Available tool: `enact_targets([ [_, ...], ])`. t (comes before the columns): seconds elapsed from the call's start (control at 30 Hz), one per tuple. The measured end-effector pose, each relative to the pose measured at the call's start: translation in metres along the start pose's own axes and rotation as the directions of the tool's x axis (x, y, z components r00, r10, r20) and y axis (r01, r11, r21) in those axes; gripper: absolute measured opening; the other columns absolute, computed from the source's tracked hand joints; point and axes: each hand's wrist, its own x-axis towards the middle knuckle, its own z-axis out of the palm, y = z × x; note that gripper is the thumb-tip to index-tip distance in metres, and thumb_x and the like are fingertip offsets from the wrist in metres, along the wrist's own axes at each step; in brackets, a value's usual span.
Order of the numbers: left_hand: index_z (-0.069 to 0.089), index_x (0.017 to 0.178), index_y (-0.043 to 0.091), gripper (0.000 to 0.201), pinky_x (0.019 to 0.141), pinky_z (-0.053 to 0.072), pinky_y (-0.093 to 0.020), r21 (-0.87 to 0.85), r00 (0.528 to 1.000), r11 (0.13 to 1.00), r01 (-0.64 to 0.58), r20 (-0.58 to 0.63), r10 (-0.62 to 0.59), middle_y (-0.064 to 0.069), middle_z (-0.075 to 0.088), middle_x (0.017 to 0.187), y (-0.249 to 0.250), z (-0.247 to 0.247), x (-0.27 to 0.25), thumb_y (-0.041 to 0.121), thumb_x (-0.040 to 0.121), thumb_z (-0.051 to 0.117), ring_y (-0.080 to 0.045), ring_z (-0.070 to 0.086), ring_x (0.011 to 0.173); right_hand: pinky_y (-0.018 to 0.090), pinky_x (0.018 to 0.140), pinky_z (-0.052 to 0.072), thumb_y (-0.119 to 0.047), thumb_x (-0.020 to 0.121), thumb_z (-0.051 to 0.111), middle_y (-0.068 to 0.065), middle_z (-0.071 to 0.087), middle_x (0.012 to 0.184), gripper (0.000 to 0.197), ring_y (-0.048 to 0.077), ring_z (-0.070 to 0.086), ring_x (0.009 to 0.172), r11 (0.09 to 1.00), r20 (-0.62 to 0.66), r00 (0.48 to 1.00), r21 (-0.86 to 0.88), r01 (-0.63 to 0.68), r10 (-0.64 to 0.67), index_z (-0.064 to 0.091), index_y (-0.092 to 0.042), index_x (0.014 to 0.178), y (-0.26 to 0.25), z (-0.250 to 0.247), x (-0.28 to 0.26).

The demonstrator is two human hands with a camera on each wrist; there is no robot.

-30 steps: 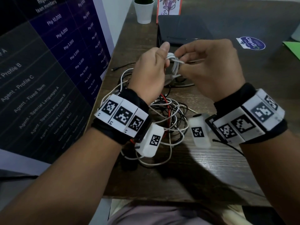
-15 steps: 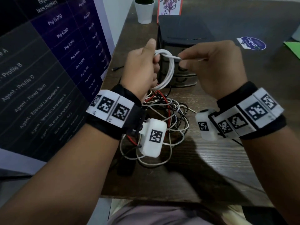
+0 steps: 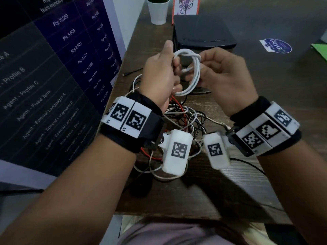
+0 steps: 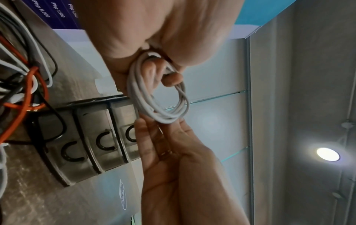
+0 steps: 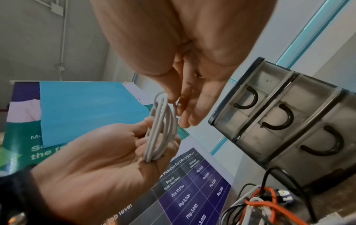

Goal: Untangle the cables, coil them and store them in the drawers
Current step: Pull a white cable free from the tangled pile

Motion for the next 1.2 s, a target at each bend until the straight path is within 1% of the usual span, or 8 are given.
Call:
enact_targets([
  [0.17, 0.044, 0.07, 0.014, 0.042, 0.042, 0.018, -0.023, 0.015, 1.0, 1.0, 0.017, -0.009, -0.017, 0.001, 0.034, 0.061, -0.004, -0.005, 0.003, 0.035, 0.106, 0.038, -0.01, 0.023, 0.043, 0.028, 0.074, 0.057, 0.0, 0.098, 0.052, 0.003, 0.067, 0.084, 0.015, 0.014, 0.066, 0.08, 0.995, 0.07, 0.996, -0.068, 0.068, -0.064, 0.057, -0.014, 0.096, 0.004, -0.004, -0.003],
  [0.4, 0.047, 0.066, 0.013, 0.046, 0.033, 0.022, -0.019, -0.059, 0.993, 0.991, 0.118, 0.026, -0.116, 0.0, 0.04, 0.06, 0.001, -0.006, 0.003, 0.034, 0.106, 0.04, -0.007, 0.026, 0.036, 0.023, 0.069, 0.05, -0.001, 0.098, 0.047, 0.004, 0.065, 0.085, 0.018, 0.012, 0.06, 0.076, 0.994, 0.153, 0.982, 0.014, 0.113, -0.114, 0.055, -0.016, 0.1, 0.009, -0.005, -0.002],
  [0.6, 0.045, 0.064, 0.012, 0.048, 0.031, 0.019, -0.016, -0.095, 0.98, 0.976, 0.194, 0.054, -0.19, -0.004, 0.041, 0.064, 0.002, -0.009, 0.004, 0.035, 0.106, 0.039, -0.005, 0.025, 0.034, 0.026, 0.069, 0.047, -0.002, 0.097, 0.045, 0.015, 0.054, 0.09, 0.014, 0.014, 0.055, 0.074, 0.985, 0.23, 0.963, 0.124, 0.115, -0.142, 0.051, -0.013, 0.104, 0.011, -0.006, -0.002],
  [0.87, 0.048, 0.087, 0.013, 0.037, 0.023, 0.018, -0.015, -0.245, 0.882, 0.854, 0.46, 0.235, -0.408, 0.001, 0.044, 0.05, 0.009, -0.012, 0.013, 0.041, 0.106, 0.034, -0.002, 0.022, 0.031, 0.024, 0.064, 0.046, 0.006, 0.098, 0.042, 0.01, 0.053, 0.085, 0.021, 0.018, 0.053, 0.073, 0.959, 0.2, 0.948, 0.185, 0.213, -0.249, 0.04, -0.013, 0.107, 0.01, 0.003, -0.004],
  [1.0, 0.044, 0.074, 0.016, 0.042, 0.024, 0.017, -0.015, -0.235, 0.88, 0.853, 0.466, 0.222, -0.42, 0.003, 0.042, 0.047, 0.006, -0.014, 0.012, 0.041, 0.106, 0.033, -0.002, 0.022, 0.03, 0.037, 0.065, 0.045, 0.005, 0.094, 0.047, 0.005, 0.06, 0.081, 0.03, 0.025, 0.054, 0.074, 0.94, 0.187, 0.959, 0.305, 0.151, -0.215, 0.029, -0.016, 0.106, 0.013, 0.003, 0.0],
  [1.07, 0.046, 0.081, 0.014, 0.039, 0.024, 0.017, -0.015, -0.242, 0.903, 0.874, 0.423, 0.195, -0.383, 0.003, 0.043, 0.047, 0.003, -0.012, 0.012, 0.04, 0.106, 0.032, -0.002, 0.022, 0.03, 0.044, 0.072, 0.048, 0.006, 0.094, 0.046, 0.015, 0.06, 0.087, 0.03, 0.035, 0.056, 0.084, 0.915, 0.189, 0.964, 0.39, 0.1, -0.186, 0.028, -0.015, 0.106, 0.014, 0.004, -0.001],
  [1.13, 0.047, 0.083, 0.012, 0.039, 0.025, 0.017, -0.015, -0.248, 0.923, 0.891, 0.381, 0.166, -0.348, 0.003, 0.044, 0.048, 0.001, -0.011, 0.013, 0.039, 0.107, 0.033, -0.002, 0.022, 0.03, 0.041, 0.075, 0.053, 0.009, 0.093, 0.043, 0.02, 0.062, 0.091, 0.03, 0.036, 0.064, 0.086, 0.866, 0.2, 0.966, 0.498, 0.044, -0.164, 0.028, -0.014, 0.106, 0.012, 0.005, -0.004],
  [1.2, 0.046, 0.073, 0.012, 0.044, 0.026, 0.017, -0.015, -0.234, 0.936, 0.907, 0.349, 0.133, -0.326, 0.003, 0.043, 0.047, 0.0, -0.01, 0.014, 0.039, 0.106, 0.034, -0.002, 0.024, 0.03, 0.035, 0.074, 0.056, 0.012, 0.093, 0.041, 0.019, 0.067, 0.092, 0.031, 0.029, 0.07, 0.087, 0.806, 0.232, 0.962, 0.592, -0.023, -0.143, 0.028, -0.013, 0.107, 0.009, 0.006, -0.006],
])
